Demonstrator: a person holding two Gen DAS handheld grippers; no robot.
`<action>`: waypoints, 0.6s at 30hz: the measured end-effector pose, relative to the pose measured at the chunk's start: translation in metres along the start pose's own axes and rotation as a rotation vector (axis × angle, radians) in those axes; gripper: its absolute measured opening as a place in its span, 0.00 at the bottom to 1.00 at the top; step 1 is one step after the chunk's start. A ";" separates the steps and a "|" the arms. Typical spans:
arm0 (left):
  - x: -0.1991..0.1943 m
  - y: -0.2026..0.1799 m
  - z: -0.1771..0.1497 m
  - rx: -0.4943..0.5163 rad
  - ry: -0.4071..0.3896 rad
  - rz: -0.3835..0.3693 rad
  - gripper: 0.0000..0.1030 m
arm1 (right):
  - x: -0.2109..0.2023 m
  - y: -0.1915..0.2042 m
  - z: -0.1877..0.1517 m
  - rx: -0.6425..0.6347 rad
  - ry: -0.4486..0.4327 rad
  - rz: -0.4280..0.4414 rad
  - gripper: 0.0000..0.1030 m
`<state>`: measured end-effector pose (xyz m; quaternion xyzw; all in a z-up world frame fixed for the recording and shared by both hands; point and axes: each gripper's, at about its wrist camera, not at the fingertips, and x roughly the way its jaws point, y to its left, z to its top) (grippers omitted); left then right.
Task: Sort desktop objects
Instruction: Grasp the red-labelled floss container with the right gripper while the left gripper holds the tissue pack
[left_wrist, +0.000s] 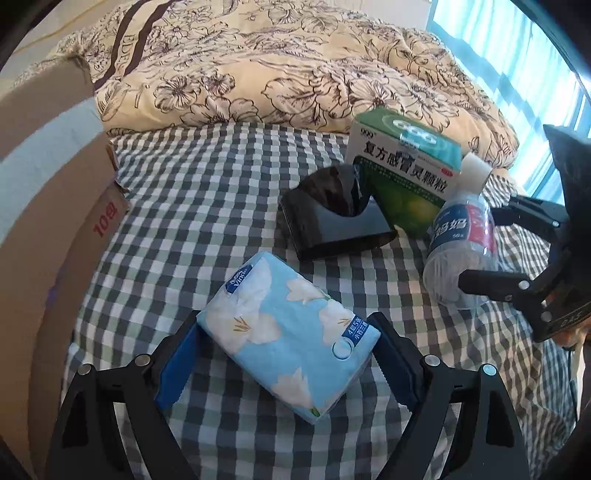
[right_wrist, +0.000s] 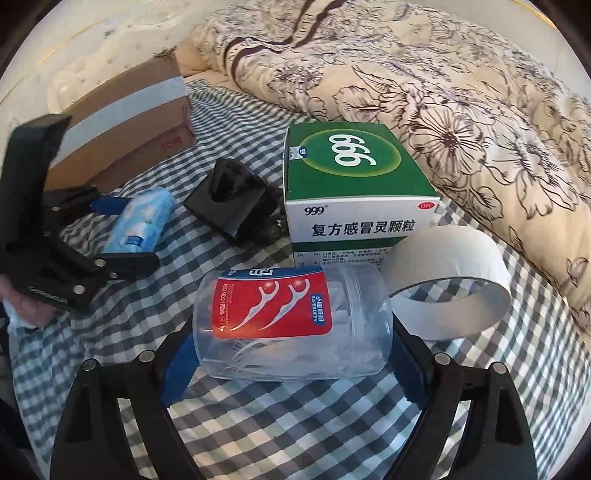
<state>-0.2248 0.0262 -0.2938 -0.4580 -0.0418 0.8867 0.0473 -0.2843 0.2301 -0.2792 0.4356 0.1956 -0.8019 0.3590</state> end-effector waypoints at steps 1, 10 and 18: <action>-0.004 0.000 0.001 0.000 -0.005 0.000 0.86 | -0.001 0.003 0.000 0.007 0.007 -0.010 0.86; -0.054 0.003 0.009 -0.014 -0.068 0.008 0.86 | -0.018 0.027 -0.007 0.208 0.014 -0.194 0.86; -0.115 0.005 0.009 -0.026 -0.141 0.024 0.86 | -0.075 0.060 -0.020 0.500 -0.131 -0.307 0.86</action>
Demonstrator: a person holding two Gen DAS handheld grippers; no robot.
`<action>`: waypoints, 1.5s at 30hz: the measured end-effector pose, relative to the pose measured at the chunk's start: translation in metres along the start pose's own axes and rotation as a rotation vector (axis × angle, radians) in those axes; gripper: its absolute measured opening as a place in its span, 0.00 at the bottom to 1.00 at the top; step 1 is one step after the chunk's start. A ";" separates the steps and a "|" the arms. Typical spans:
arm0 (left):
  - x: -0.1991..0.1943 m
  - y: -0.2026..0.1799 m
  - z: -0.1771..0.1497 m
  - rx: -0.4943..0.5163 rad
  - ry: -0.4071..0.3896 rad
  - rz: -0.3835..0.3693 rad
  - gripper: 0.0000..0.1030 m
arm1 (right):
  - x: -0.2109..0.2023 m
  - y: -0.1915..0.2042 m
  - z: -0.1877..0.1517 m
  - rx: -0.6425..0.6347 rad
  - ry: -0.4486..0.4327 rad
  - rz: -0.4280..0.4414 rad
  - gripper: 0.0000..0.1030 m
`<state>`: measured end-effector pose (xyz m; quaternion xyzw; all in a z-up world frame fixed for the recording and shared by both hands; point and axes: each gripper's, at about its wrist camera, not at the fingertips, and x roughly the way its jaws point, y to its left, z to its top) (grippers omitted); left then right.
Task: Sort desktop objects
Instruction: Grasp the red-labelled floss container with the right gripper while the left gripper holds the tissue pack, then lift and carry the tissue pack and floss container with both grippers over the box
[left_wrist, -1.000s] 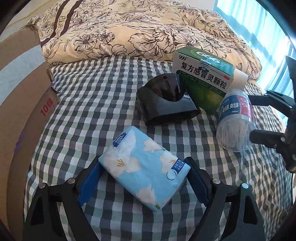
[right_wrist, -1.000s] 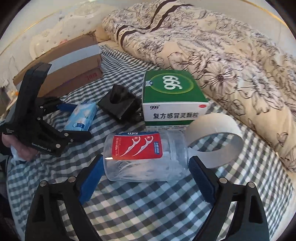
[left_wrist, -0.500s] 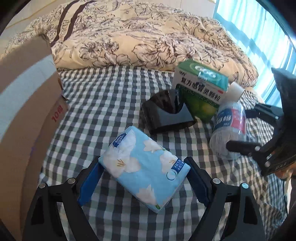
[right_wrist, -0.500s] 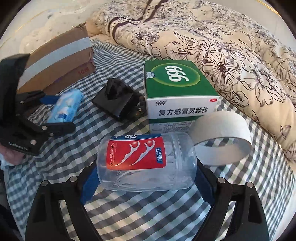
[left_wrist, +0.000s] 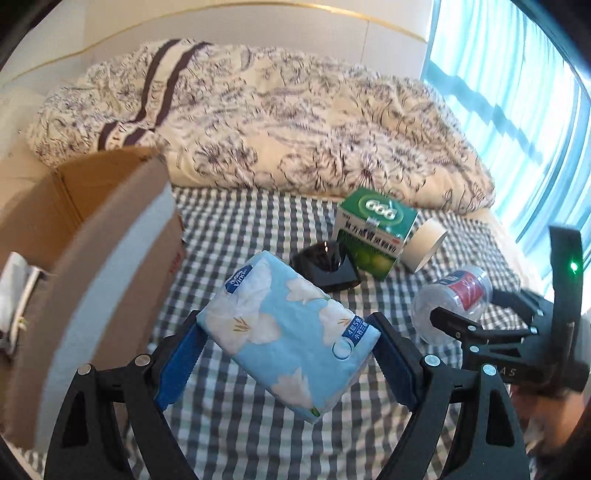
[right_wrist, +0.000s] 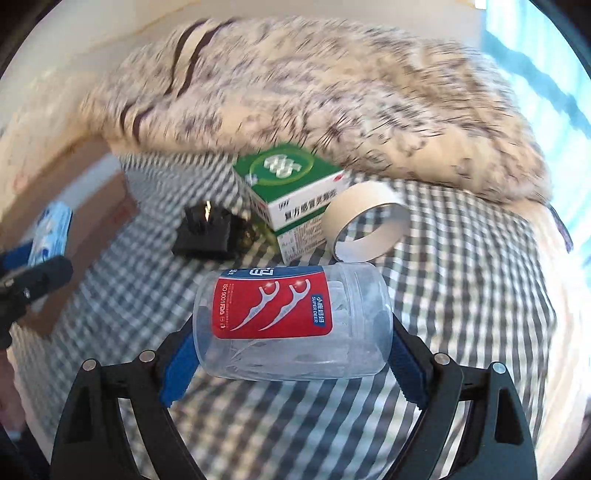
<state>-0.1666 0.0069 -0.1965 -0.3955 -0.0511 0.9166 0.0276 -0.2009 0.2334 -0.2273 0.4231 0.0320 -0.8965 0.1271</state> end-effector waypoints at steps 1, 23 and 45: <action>-0.006 0.001 0.000 -0.003 -0.007 0.000 0.86 | -0.009 0.000 -0.002 0.036 -0.017 -0.007 0.86; -0.166 0.004 -0.004 -0.007 -0.193 -0.002 0.86 | -0.200 0.057 -0.009 0.164 -0.327 -0.114 0.86; -0.244 0.066 0.003 -0.040 -0.320 0.059 0.86 | -0.236 0.127 0.000 0.075 -0.392 -0.093 0.85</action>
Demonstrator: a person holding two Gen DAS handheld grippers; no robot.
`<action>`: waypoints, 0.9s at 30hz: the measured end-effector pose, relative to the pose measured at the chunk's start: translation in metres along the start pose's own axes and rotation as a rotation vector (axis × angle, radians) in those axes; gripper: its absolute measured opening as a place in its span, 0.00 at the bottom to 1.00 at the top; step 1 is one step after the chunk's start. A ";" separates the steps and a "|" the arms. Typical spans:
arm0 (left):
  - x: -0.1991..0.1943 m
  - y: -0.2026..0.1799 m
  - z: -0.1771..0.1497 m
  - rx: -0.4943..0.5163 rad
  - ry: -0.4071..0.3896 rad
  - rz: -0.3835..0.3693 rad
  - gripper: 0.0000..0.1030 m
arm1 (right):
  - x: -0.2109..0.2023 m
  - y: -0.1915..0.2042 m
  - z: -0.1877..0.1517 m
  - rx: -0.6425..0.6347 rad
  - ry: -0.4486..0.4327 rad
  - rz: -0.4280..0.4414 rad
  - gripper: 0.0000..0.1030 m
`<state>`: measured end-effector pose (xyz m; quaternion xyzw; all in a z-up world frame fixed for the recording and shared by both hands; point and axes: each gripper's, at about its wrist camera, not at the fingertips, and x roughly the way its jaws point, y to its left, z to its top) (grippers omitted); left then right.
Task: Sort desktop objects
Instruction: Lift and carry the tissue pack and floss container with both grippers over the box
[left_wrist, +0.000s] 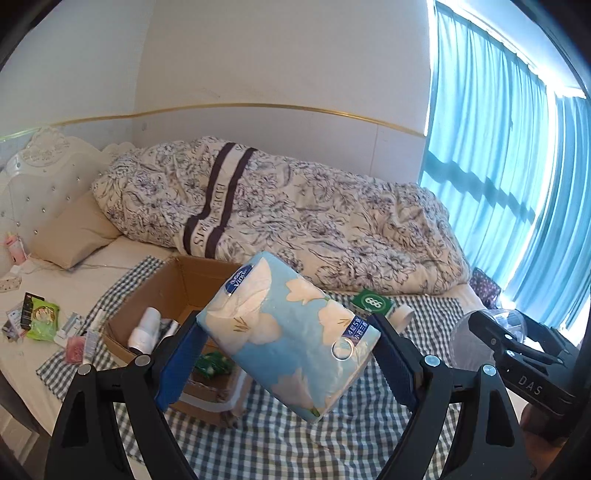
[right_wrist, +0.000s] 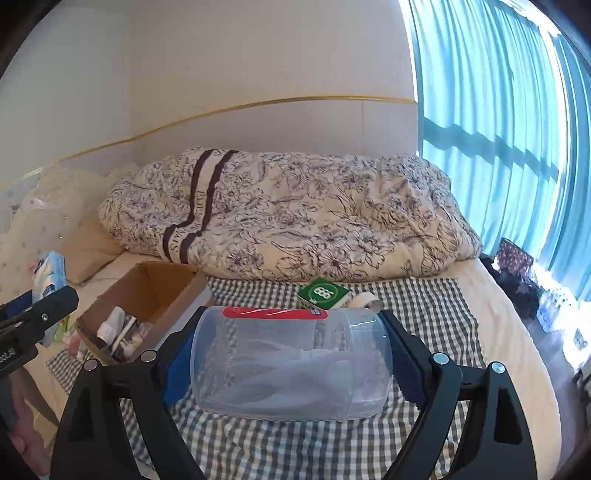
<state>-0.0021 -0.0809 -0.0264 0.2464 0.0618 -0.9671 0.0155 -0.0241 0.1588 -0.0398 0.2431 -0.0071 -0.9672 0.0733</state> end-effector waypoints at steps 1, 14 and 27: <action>-0.001 0.003 0.001 0.002 -0.004 0.005 0.86 | 0.000 0.005 0.002 -0.004 -0.005 0.006 0.85; -0.018 0.061 0.024 -0.013 -0.051 0.064 0.86 | -0.010 0.079 0.038 -0.067 -0.095 0.094 0.85; -0.001 0.109 0.040 0.009 -0.044 0.104 0.86 | 0.012 0.144 0.056 -0.125 -0.120 0.169 0.85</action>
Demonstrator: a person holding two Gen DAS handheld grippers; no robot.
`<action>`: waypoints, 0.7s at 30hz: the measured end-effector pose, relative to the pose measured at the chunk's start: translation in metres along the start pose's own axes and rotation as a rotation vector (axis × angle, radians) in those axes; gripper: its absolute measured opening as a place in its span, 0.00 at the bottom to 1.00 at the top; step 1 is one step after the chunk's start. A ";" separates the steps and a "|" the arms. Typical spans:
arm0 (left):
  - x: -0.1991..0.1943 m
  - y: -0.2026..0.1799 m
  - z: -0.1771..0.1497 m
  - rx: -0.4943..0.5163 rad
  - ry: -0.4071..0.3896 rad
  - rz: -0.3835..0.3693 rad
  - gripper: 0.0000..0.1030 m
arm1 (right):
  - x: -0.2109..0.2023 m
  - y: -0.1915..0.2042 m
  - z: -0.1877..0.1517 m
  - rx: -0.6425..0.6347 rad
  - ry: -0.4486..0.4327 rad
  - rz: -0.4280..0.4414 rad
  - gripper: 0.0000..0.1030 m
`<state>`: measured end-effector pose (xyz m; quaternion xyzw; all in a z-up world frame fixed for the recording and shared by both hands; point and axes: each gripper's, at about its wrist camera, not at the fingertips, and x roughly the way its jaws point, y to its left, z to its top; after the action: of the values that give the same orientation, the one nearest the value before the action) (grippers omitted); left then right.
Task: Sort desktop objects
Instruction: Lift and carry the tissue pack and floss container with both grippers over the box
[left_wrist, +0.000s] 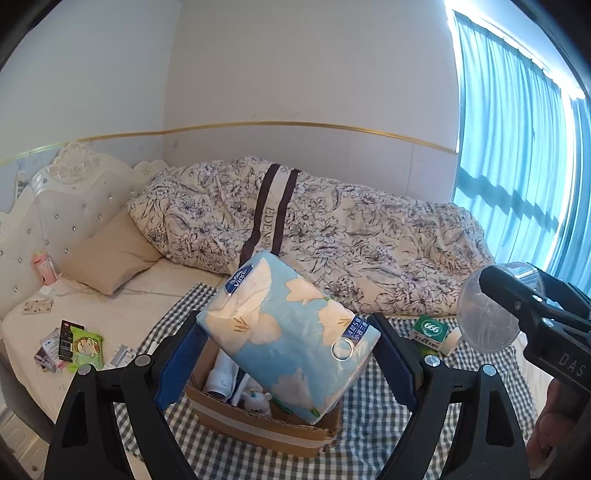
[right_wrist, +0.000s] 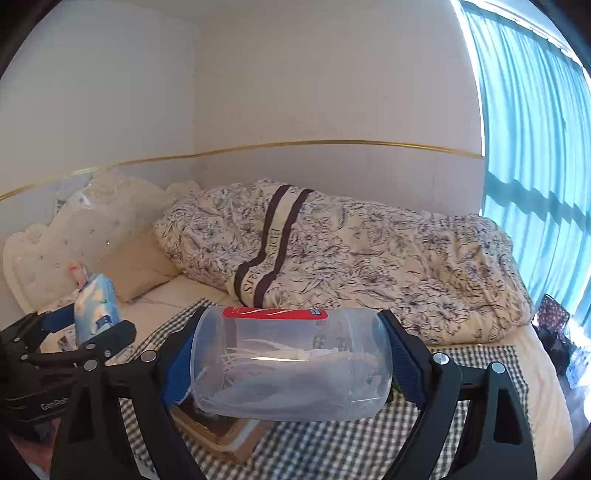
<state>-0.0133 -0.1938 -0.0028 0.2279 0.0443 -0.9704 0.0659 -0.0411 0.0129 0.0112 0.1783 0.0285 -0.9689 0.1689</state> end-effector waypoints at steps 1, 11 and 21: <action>0.006 0.003 -0.001 -0.001 0.008 0.006 0.86 | 0.005 0.002 0.000 -0.002 0.003 0.002 0.85; 0.069 0.023 -0.021 0.008 0.101 0.013 0.86 | 0.068 0.014 -0.016 -0.002 0.067 0.033 0.85; 0.141 0.041 -0.042 -0.011 0.181 0.006 0.86 | 0.137 0.033 -0.032 -0.043 0.136 0.059 0.85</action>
<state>-0.1137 -0.2445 -0.1054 0.3143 0.0545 -0.9455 0.0656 -0.1392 -0.0579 -0.0675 0.2409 0.0556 -0.9483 0.1990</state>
